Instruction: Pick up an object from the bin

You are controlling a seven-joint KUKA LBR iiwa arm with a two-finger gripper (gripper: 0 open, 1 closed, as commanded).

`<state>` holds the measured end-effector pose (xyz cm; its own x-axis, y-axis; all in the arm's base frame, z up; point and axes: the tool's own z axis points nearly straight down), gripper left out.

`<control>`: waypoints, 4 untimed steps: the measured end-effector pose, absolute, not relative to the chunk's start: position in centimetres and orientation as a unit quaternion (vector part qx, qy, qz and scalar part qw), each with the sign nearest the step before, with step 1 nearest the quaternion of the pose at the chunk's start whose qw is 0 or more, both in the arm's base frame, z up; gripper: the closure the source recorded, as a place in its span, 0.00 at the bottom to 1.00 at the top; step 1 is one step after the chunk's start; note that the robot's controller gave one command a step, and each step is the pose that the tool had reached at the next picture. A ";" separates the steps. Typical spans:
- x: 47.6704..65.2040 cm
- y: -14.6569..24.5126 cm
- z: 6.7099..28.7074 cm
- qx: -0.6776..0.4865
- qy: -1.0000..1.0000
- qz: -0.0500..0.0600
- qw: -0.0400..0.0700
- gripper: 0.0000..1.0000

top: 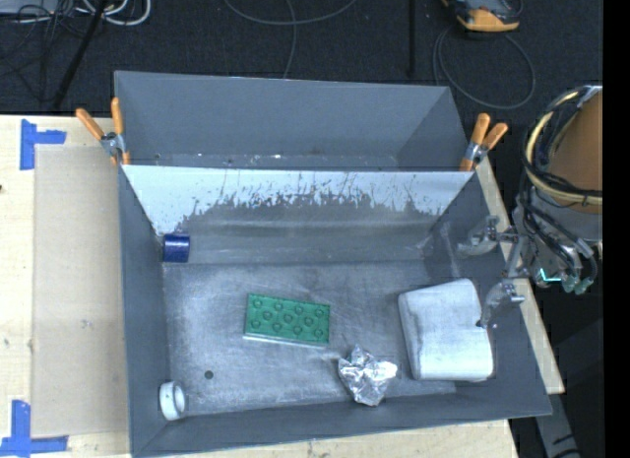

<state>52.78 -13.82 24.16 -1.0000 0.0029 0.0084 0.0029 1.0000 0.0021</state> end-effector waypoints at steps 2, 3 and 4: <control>49.3 -0.2 7.2 0.024 -1.000 0.001 -0.002 0.00; 49.5 -0.3 7.5 0.024 -1.000 0.000 -0.004 1.00; 51.5 -2.8 20.6 0.029 -1.000 0.001 -0.005 1.00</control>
Offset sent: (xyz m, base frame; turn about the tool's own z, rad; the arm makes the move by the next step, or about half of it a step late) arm -0.0375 0.0576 -0.1373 -0.0101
